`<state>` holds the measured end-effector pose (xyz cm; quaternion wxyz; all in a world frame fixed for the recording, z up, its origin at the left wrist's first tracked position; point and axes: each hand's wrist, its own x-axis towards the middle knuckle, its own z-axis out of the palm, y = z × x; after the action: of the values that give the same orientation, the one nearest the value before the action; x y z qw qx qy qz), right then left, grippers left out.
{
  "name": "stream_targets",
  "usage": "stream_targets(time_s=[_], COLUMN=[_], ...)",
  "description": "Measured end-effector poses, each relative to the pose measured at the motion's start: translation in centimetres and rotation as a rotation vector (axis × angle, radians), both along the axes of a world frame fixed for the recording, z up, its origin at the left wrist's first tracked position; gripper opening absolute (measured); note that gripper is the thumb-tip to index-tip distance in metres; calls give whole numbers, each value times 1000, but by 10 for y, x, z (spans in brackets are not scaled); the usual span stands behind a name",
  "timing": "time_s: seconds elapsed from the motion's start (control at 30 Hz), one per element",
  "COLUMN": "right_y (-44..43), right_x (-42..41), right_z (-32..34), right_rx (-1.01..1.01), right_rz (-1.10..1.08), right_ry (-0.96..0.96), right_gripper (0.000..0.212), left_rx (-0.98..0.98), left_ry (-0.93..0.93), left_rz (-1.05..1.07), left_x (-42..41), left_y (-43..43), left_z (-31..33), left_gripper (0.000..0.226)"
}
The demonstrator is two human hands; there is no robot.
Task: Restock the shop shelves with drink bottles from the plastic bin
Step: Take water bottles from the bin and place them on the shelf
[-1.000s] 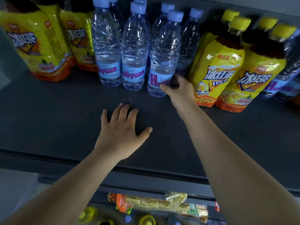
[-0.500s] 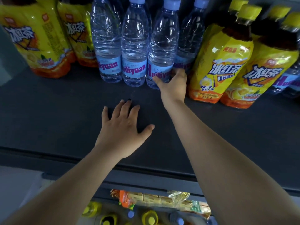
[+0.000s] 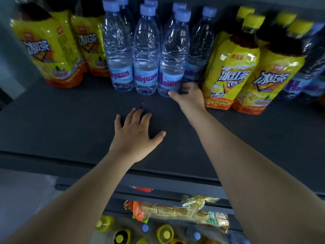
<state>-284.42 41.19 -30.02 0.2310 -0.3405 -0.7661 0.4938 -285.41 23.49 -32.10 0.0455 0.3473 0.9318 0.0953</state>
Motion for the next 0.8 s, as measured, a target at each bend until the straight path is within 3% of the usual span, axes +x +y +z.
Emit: stream_targets(time_s=[0.33, 0.53, 0.8], right_y=[-18, -44, -89], right_x=[71, 109, 145], right_z=[42, 97, 165], right_rx=[-57, -182, 70], right_rz=[128, 81, 299], right_ry=[-154, -96, -124], right_gripper=[47, 38, 43], left_rx=[107, 69, 9], left_ry=[-64, -72, -28], left_rz=[49, 63, 160], left_x=[13, 43, 79], left_y=[-18, -68, -141], left_z=[27, 80, 153], left_gripper=[55, 40, 36])
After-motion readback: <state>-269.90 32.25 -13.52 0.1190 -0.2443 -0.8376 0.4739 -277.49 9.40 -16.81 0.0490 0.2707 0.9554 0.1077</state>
